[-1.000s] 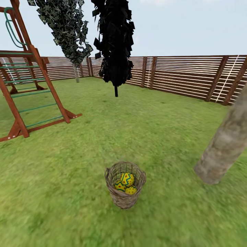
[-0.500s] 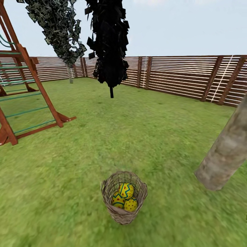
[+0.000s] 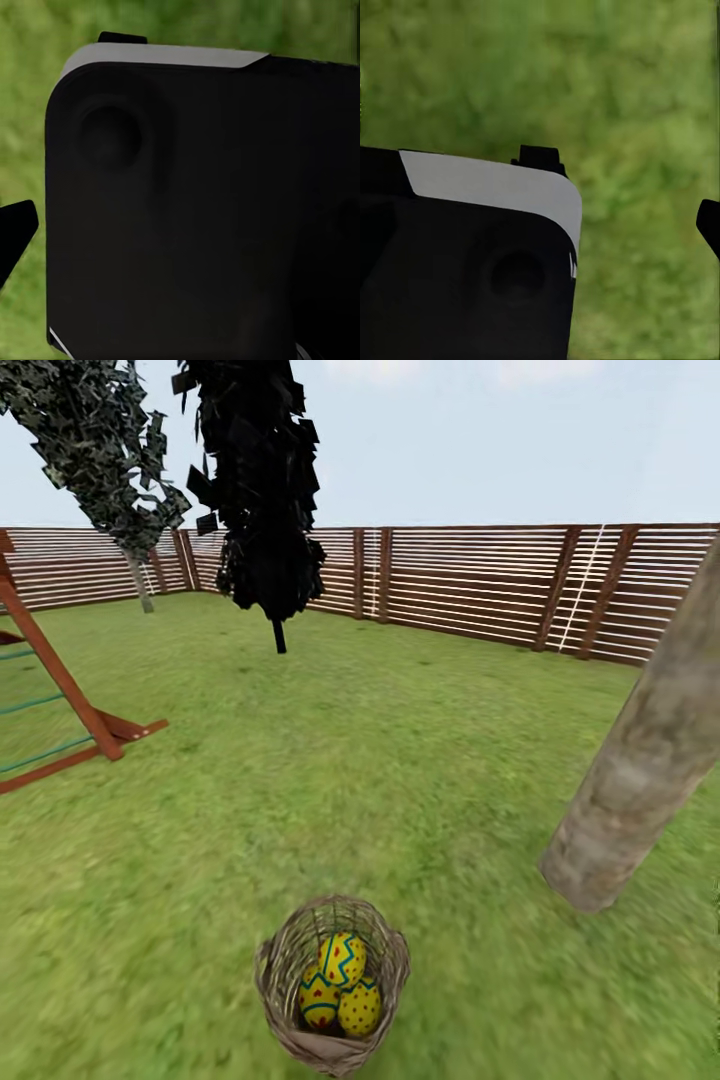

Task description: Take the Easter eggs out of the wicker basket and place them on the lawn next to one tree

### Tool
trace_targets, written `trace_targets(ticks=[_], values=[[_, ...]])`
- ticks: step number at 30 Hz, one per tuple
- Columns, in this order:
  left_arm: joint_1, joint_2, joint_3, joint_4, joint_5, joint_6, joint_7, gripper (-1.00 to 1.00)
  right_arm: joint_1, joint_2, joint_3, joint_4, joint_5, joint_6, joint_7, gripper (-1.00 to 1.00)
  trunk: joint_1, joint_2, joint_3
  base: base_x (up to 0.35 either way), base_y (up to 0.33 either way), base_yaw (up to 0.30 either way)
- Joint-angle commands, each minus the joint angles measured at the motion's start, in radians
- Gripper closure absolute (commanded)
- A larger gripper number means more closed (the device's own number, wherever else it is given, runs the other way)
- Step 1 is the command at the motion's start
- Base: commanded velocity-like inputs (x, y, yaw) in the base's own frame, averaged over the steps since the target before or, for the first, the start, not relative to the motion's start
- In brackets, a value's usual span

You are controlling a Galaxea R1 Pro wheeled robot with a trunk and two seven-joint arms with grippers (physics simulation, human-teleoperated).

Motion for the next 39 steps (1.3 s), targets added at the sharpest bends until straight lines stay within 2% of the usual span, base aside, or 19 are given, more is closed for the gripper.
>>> trace_targets(ticks=[1,15,24,26,27,30,31,34,35,37,39], values=[[0.000,-0.001,0.007,0.001,0.004,-0.003,-0.002,-1.00,-0.001,0.000,0.007,0.002,0.003,-0.003,-0.002,-1.00,0.001,0.000,0.000,0.336,0.077,-0.256],[0.000,-0.001,0.007,0.000,0.004,-0.003,-0.002,-1.00,-0.001,-0.004,0.007,0.002,0.002,-0.003,-0.005,-1.00,0.001,0.000,0.000,0.332,0.077,-0.039],[0.000,-0.003,0.006,-0.003,0.004,-0.003,-0.003,-1.00,-0.001,-0.005,0.007,0.001,-0.005,0.002,-0.007,-1.00,0.001,0.000,0.000,0.058,0.015,0.000],[-0.041,-0.015,0.007,-0.028,0.006,0.043,0.001,-1.00,-0.011,-0.009,0.006,-0.015,0.009,0.017,-0.008,-1.00,0.001,0.000,0.000,0.000,0.000,0.000],[-0.136,-0.016,0.008,-0.057,0.008,0.197,0.003,-1.00,-0.060,-0.009,0.006,-0.105,0.008,0.140,-0.012,-1.00,0.001,0.000,0.000,0.000,0.000,0.000],[-0.204,-0.014,0.028,-0.160,0.018,0.355,0.005,-1.00,-0.088,-0.009,0.004,-0.270,0.006,0.349,-0.012,-1.00,0.001,0.000,0.000,0.000,0.000,0.000],[-0.212,-0.014,0.031,-0.181,0.018,0.379,0.005,-1.00,-0.090,-0.009,0.004,-0.301,0.006,0.376,-0.012,-1.00,0.001,0.000,0.000,0.000,0.000,0.000],[-0.248,-0.014,0.049,-0.332,0.022,0.540,0.005,-1.00,-0.097,-0.009,0.001,-0.474,0.002,0.508,-0.012,-1.00,0.001,0.000,0.000,0.000,0.000,0.000],[-0.253,-0.014,0.051,-0.362,0.022,0.569,0.006,-1.00,-0.097,-0.009,0.001,-0.500,0.002,0.531,-0.012,-1.00,0.001,0.000,0.000,0.000,0.000,0.000],[-0.270,-0.015,0.055,-0.486,0.022,0.682,0.006,-1.00,-0.101,-0.009,0.000,-0.605,0.002,0.624,-0.012,-1.00,0.001,0.000,0.000,0.000,0.000,0.000],[-0.286,-0.016,0.056,-0.566,0.022,0.751,0.006,-1.00,-0.107,-0.009,0.000,-0.680,0.001,0.691,-0.012,-1.00,0.001,0.000,0.000,0.000,0.000,0.000]])
